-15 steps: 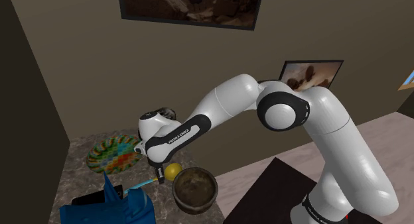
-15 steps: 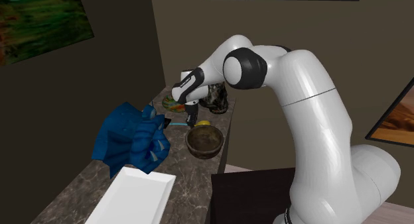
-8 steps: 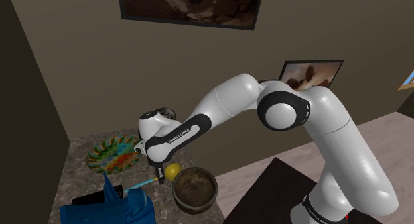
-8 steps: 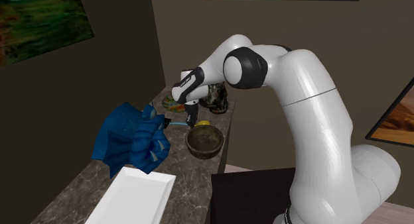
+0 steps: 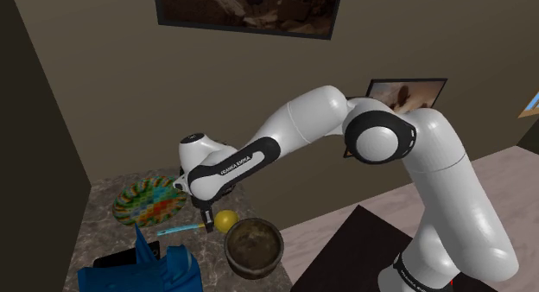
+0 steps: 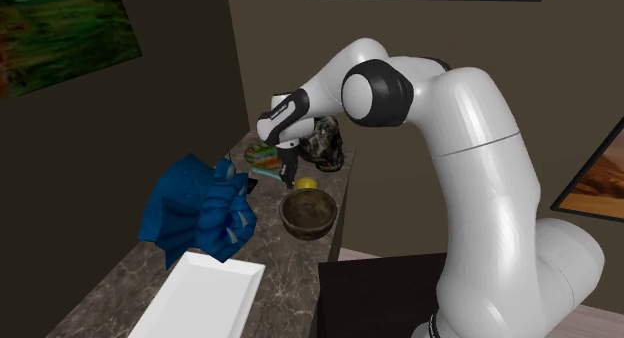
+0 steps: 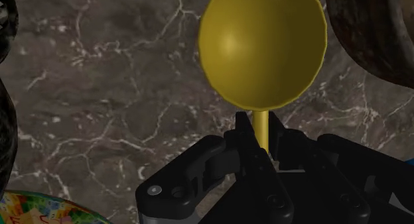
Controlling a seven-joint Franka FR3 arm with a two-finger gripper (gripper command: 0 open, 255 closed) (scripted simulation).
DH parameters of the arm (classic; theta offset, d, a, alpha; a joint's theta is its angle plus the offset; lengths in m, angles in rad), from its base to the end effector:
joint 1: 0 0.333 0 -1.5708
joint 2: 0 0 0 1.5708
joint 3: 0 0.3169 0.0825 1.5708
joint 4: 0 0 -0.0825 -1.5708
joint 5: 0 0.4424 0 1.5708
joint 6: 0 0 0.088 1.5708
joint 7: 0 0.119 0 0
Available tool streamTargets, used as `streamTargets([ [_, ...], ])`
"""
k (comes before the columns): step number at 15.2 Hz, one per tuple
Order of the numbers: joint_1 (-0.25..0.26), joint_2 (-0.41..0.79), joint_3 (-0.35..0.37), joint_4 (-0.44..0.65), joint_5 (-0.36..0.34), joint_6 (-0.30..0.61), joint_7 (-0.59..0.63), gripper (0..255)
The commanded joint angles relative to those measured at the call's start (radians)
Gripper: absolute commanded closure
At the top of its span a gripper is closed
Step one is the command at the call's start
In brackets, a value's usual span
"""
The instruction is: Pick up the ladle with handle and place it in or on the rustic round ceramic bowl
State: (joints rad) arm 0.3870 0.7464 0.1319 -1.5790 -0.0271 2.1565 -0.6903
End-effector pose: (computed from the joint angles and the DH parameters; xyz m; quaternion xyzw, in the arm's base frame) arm 0.6317 0.3503 0.1384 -0.8225 -0.5619 0.0778 0.0421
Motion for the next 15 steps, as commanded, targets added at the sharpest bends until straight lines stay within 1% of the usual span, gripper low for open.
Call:
streamTargets([
  [1, -0.002, -0.017, 0.001, -0.002, 0.001, -0.016, -0.001, 255],
  [15, -0.008, -0.130, 0.010, 0.013, 0.012, -0.142, 0.001, 255],
])
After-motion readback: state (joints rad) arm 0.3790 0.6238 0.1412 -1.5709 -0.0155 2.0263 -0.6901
